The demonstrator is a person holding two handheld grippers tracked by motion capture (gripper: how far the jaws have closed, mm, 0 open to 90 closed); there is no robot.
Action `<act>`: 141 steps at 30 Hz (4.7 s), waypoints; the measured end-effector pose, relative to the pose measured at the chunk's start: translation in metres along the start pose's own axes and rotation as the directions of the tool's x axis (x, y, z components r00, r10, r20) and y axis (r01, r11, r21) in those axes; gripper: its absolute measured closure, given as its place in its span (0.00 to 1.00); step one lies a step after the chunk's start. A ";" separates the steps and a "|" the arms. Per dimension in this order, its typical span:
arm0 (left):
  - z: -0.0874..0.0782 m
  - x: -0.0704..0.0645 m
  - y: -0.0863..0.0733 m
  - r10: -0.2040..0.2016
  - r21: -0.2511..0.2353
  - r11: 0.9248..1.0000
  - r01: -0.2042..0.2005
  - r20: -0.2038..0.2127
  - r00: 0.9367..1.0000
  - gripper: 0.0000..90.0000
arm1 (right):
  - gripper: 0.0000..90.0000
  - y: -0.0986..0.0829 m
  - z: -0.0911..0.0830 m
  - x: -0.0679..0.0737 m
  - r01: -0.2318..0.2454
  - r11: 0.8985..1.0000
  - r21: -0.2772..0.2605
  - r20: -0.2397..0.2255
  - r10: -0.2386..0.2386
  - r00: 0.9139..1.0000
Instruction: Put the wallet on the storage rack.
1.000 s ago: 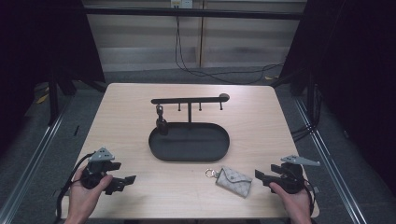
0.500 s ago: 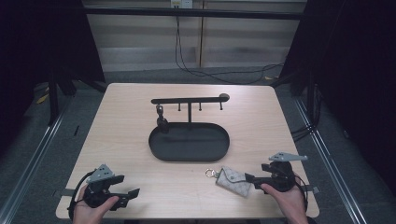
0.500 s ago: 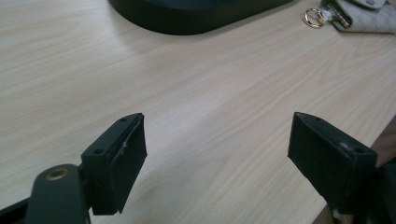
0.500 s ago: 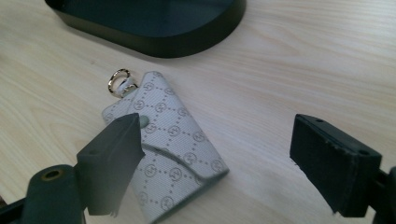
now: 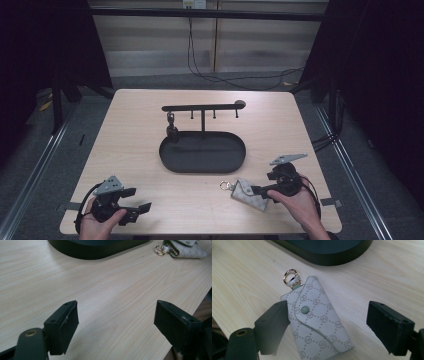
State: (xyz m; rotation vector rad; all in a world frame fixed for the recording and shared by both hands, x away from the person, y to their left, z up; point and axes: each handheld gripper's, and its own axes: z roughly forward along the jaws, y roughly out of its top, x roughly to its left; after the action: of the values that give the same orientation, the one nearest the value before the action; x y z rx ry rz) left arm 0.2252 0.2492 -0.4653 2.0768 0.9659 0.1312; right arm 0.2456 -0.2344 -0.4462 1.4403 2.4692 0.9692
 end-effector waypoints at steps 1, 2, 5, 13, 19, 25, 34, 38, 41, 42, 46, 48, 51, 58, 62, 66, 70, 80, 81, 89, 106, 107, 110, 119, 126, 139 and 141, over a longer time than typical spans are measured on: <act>0.001 -0.001 0.000 -0.005 0.003 1.000 0.005 -0.005 1.000 0.24 | 0.18 0.003 0.001 0.002 0.008 1.000 0.022 -0.010 -0.008 1.000; 0.002 -0.001 0.001 0.002 0.011 1.000 -0.002 -0.001 1.000 0.24 | 0.18 0.005 0.002 0.004 0.024 0.999 0.042 -0.027 -0.023 0.999; 0.002 -0.003 0.001 0.016 -0.001 1.000 -0.016 0.006 1.000 0.24 | 0.21 0.012 0.004 0.011 0.082 0.991 0.102 -0.042 -0.078 0.996; 0.003 -0.002 0.002 0.010 0.004 1.000 -0.011 0.042 0.999 0.23 | 0.21 0.028 0.020 0.022 0.183 0.947 0.266 -0.074 -0.169 0.983; 0.002 -0.002 0.002 0.016 0.015 1.000 -0.016 0.024 1.000 0.23 | 0.23 0.043 0.021 0.027 0.231 0.920 0.316 -0.073 -0.219 0.973; -0.001 0.000 0.001 0.004 0.011 1.000 -0.004 0.039 0.999 0.23 | 0.26 0.050 0.028 0.031 0.276 0.870 0.408 -0.087 -0.264 0.961; -0.002 0.000 0.000 0.008 0.010 1.000 -0.009 0.035 0.999 0.23 | 0.23 0.052 0.054 0.027 0.303 0.800 0.518 -0.083 -0.306 0.948; -0.002 0.000 0.000 0.009 0.011 1.000 -0.010 0.039 0.999 0.23 | 0.23 0.048 0.056 0.025 0.315 0.780 0.541 -0.092 -0.318 0.944; -0.001 0.000 0.001 0.017 0.013 1.000 -0.018 0.044 0.999 0.23 | 0.25 0.044 0.059 0.026 0.327 0.768 0.551 -0.106 -0.324 0.940; -0.001 0.000 0.001 0.018 0.016 1.000 -0.019 0.043 0.999 0.23 | 0.27 0.044 0.060 0.027 0.336 0.767 0.547 -0.114 -0.329 0.937; -0.002 0.001 0.000 0.014 0.011 1.000 -0.015 0.041 0.999 0.23 | 0.27 0.042 0.062 0.030 0.362 0.759 0.542 -0.116 -0.359 0.926; -0.003 0.001 0.000 0.015 0.011 1.000 -0.016 0.042 0.999 0.23 | 0.27 0.041 0.064 0.032 0.366 0.752 0.549 -0.117 -0.365 0.924; -0.003 0.001 0.000 0.016 0.011 1.000 -0.016 0.040 0.999 0.23 | 0.28 0.039 0.067 0.033 0.370 0.744 0.556 -0.109 -0.376 0.920; -0.004 0.003 0.000 0.006 0.004 1.000 -0.006 0.047 0.999 0.21 | 0.28 0.037 0.069 0.037 0.371 0.735 0.568 -0.092 -0.391 0.916; -0.002 0.003 0.000 0.007 0.020 1.000 -0.008 0.053 0.999 0.21 | 0.30 0.038 0.070 0.037 0.375 0.727 0.575 -0.090 -0.399 0.912; -0.001 0.001 0.000 0.014 0.021 1.000 -0.015 0.051 0.999 0.21 | 0.32 0.041 0.073 0.039 0.359 0.714 0.601 -0.085 -0.390 0.917; -0.003 0.002 0.000 0.008 0.011 1.000 -0.009 0.052 0.999 0.21 | 0.33 0.042 0.072 0.039 0.349 0.716 0.605 -0.081 -0.381 0.921; -0.003 0.002 0.000 0.007 0.022 1.000 -0.009 0.052 0.999 0.20 | 0.36 0.043 0.069 0.038 0.322 0.738 0.592 -0.075 -0.348 0.934; -0.003 0.002 0.000 0.008 0.022 1.000 -0.009 0.050 0.999 0.20 | 0.36 0.043 0.069 0.037 0.324 0.737 0.593 -0.080 -0.346 0.935; -0.003 0.003 -0.001 0.006 0.022 1.000 -0.007 0.049 0.999 0.20 | 0.36 0.047 0.067 0.038 0.332 0.733 0.594 -0.093 -0.346 0.933; -0.001 0.000 0.000 0.026 0.023 0.999 -0.027 0.065 0.998 0.20 | 0.36 0.062 0.049 0.040 0.320 0.764 0.561 -0.073 -0.339 0.938; -0.001 0.000 0.000 0.026 0.022 0.999 -0.027 0.064 0.998 0.20 | 0.36 0.064 0.048 0.040 0.324 0.763 0.560 -0.073 -0.344 0.936; -0.002 -0.001 0.000 0.028 0.022 0.999 -0.029 0.063 0.998 0.20 | 0.36 0.067 0.044 0.040 0.317 0.766 0.559 -0.072 -0.335 0.939; 0.000 -0.001 0.000 0.029 0.032 0.999 -0.031 0.062 0.998 0.19 | 0.36 0.077 0.037 0.039 0.312 0.754 0.578 -0.077 -0.329 0.941; 0.000 0.000 0.000 0.023 0.026 0.999 -0.025 0.063 0.998 0.19 | 0.36 0.090 0.030 0.039 0.306 0.751 0.585 -0.072 -0.328 0.942; 0.000 0.002 0.000 0.011 0.025 1.000 -0.013 0.065 0.998 0.19 | 0.36 0.108 0.025 0.034 0.283 0.777 0.563 -0.055 -0.306 0.950; 0.000 0.002 0.000 0.006 0.024 1.000 -0.007 0.070 0.998 0.19 | 0.36 0.109 0.025 0.034 0.281 0.778 0.562 -0.052 -0.305 0.951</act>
State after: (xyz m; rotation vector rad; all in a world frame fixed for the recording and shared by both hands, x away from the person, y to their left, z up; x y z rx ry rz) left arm 0.2265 0.2508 -0.4656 2.0928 0.9228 0.0506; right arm 0.3182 -0.1583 -0.3952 1.1005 2.9727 0.1328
